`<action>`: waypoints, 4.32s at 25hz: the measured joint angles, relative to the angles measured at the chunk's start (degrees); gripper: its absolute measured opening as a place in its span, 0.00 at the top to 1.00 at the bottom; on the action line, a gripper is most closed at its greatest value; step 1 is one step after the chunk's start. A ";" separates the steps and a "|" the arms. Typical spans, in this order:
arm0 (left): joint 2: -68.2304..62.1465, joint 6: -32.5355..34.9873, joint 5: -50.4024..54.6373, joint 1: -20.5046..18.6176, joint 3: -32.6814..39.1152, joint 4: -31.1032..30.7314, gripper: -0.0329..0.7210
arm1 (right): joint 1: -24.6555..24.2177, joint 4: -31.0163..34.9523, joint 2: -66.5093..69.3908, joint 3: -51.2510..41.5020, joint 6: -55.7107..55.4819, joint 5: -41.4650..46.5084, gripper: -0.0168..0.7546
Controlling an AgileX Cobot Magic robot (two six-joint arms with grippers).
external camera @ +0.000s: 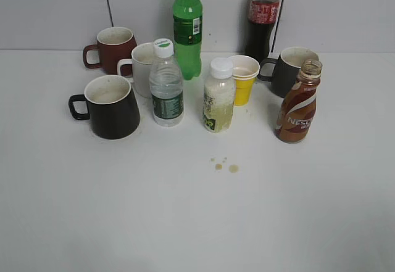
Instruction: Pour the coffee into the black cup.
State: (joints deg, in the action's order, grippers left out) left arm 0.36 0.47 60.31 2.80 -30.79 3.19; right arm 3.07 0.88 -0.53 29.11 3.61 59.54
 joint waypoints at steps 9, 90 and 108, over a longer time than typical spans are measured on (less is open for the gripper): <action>0.00 0.00 0.00 0.00 0.00 0.00 0.64 | 0.00 0.00 0.00 0.00 0.00 0.00 0.22; -107.36 -0.47 -128.70 1.97 10.88 -15.24 0.64 | 9.47 -2.09 85.69 -16.79 -3.61 -111.86 0.22; -120.05 -0.47 -129.57 1.97 1.68 -19.83 0.53 | 9.58 -5.02 95.76 -18.43 -3.13 -128.42 0.22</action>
State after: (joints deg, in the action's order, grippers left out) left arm -119.69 0.00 -69.26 4.77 -29.11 -16.64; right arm 12.65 -4.13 95.24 10.67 0.49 -68.88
